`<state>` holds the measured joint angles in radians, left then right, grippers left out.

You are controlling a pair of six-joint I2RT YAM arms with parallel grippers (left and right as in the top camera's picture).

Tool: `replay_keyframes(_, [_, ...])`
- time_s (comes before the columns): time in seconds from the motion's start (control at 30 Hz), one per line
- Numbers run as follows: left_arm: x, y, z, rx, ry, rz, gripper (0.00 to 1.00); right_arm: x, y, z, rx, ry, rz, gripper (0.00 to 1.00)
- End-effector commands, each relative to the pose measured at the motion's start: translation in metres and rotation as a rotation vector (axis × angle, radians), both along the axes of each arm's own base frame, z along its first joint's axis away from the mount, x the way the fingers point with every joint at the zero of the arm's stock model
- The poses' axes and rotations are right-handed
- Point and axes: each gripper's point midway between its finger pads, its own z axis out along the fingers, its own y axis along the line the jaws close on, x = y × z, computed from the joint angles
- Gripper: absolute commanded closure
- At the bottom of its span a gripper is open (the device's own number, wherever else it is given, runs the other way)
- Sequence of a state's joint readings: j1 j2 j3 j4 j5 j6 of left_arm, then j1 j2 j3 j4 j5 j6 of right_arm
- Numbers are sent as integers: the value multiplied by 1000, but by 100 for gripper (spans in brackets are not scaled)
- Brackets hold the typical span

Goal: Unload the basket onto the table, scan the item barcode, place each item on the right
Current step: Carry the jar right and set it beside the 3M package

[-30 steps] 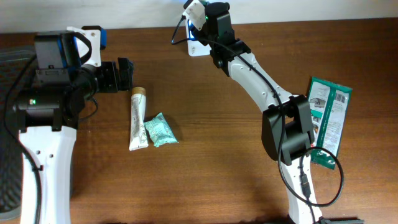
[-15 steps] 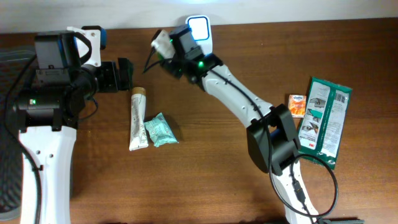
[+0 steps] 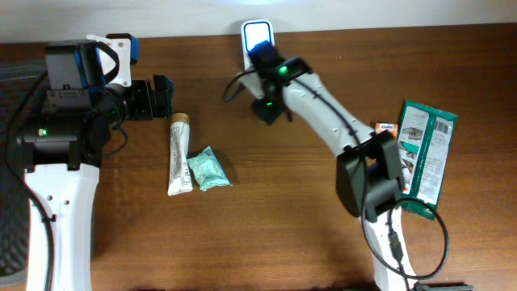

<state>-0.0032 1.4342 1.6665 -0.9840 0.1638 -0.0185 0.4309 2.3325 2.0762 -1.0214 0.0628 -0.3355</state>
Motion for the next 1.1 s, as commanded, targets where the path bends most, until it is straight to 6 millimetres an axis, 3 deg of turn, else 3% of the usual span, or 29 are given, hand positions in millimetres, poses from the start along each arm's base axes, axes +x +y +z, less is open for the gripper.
replay_keyframes(0.0, [-1, 3, 9, 11, -26, 1, 1, 16, -68, 27, -73, -45, -140, 38])
replay_keyframes(0.13, [-1, 3, 9, 11, -26, 1, 1, 24, -132, 24, -78, -16, -264, 38])
replay_keyframes(0.23, [-1, 3, 9, 11, -26, 1, 1, 23, -167, 22, -54, 21, -335, 38])
replay_keyframes(0.53, [-1, 3, 9, 11, -26, 1, 1, -4, -257, 15, -37, 141, -518, 38])
replay_keyframes(0.77, [-1, 3, 9, 11, -26, 1, 1, -16, -276, 14, 66, 199, -579, 37])
replay_keyframes(0.8, [-1, 3, 9, 11, -26, 1, 1, -16, -276, 14, 66, 199, -579, 32])
replay_keyframes(0.83, [-1, 3, 9, 11, -26, 1, 1, -16, -276, 14, 68, 199, -578, 8])
replay_keyframes(0.87, [-1, 3, 9, 11, -26, 1, 1, -15, -273, 15, 82, 197, -574, 2])
replay_keyframes(0.9, [-1, 3, 9, 11, -26, 1, 1, -14, -273, 17, 84, 193, -569, 2])
replay_keyframes(0.97, [-1, 3, 9, 11, -26, 1, 1, -10, -275, 30, 85, 166, -570, 2])
replay_keyframes(1.07, [-1, 3, 9, 11, -26, 1, 1, 1, -275, 71, 97, 77, -564, 2])
